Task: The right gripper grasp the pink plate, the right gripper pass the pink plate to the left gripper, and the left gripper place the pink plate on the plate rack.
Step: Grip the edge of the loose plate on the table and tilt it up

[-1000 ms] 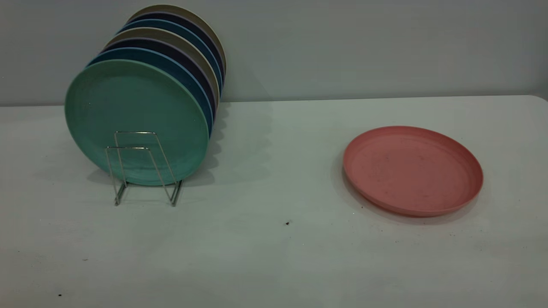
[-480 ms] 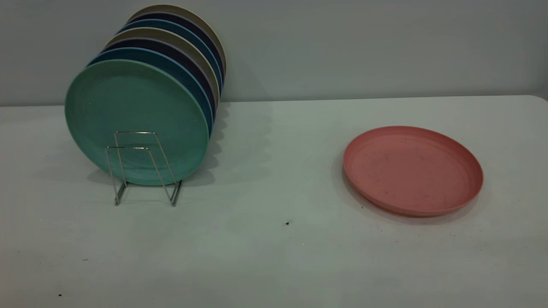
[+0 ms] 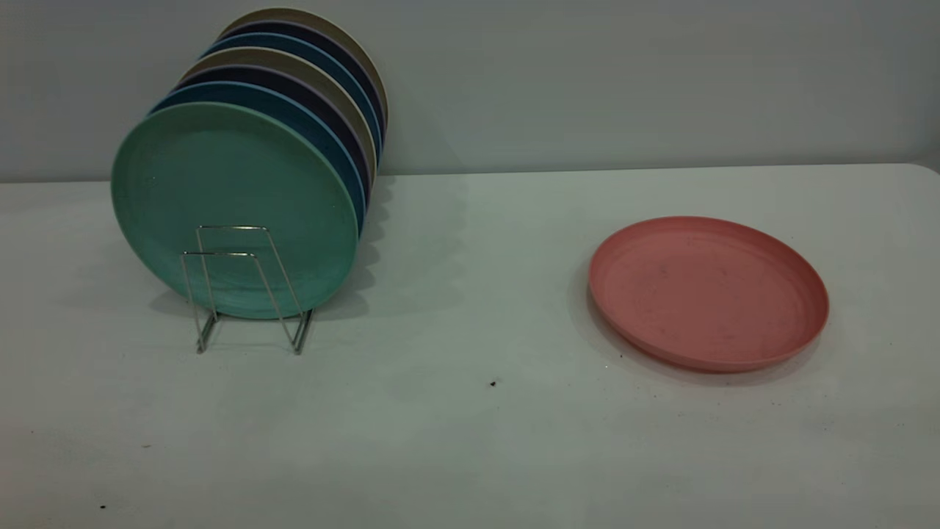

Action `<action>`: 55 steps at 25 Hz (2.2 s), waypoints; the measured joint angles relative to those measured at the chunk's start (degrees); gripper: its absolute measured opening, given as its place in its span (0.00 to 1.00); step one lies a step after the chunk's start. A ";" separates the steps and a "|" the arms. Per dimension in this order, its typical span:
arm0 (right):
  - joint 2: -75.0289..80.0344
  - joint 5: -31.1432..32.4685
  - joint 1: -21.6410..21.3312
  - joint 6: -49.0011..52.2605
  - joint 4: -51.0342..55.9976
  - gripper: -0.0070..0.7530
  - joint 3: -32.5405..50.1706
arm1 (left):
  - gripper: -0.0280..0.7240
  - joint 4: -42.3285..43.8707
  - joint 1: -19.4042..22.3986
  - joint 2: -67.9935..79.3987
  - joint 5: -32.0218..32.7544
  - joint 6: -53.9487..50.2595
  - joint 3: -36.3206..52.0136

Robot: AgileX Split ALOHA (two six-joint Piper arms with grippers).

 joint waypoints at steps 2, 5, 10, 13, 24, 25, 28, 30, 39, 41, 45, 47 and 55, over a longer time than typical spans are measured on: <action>0.00 0.00 0.00 -0.05 0.00 0.32 0.00 | 0.61 0.03 0.00 0.00 -0.32 -0.45 0.00; 0.63 0.00 0.00 -0.94 0.23 0.35 -0.65 | 0.61 0.29 0.00 1.14 -0.47 -2.78 -0.42; 12.20 -1.96 0.00 -2.95 2.97 0.49 -4.70 | 0.64 0.34 0.00 12.25 -3.80 -3.45 -5.75; 21.75 -5.99 0.00 -3.55 4.57 0.59 -7.58 | 0.69 0.08 0.00 22.49 -8.42 -0.40 -9.73; 57.06 -25.95 0.00 -14.88 21.89 0.65 -11.12 | 0.75 -10.50 0.00 58.55 -21.87 17.84 -19.91; 60.57 -28.01 0.00 -16.36 23.80 0.65 -11.12 | 0.75 -11.69 0.00 61.16 -23.00 19.21 -20.44; 70.21 -34.21 0.00 -21.37 30.93 0.65 -11.30 | 0.75 -16.88 0.00 70.56 -25.78 25.08 -22.72; 76.18 -37.39 0.00 -25.65 35.18 0.65 -11.59 | 0.73 -21.79 -0.07 76.15 -26.33 29.65 -24.66; 100.09 -37.64 -2.92 -39.54 46.97 0.65 -22.55 | 0.71 -37.48 -7.89 96.24 -29.06 41.28 -36.04; 103.83 -35.54 -5.87 -42.19 48.47 0.65 -25.67 | 0.71 -38.82 -10.16 100.37 -29.53 41.40 -38.36; 111.47 -29.73 -12.06 -47.84 52.58 0.65 -31.09 | 0.70 -42.25 -14.97 107.77 -31.04 41.46 -42.64; 115.55 -27.71 -14.66 -50.73 55.93 0.65 -33.19 | 0.70 -43.67 -17.33 111.09 -31.65 41.57 -44.32; 129.07 -21.85 -21.49 -57.12 64.68 0.65 -41.70 | 0.70 -44.74 -22.87 115.72 -32.89 41.71 -45.68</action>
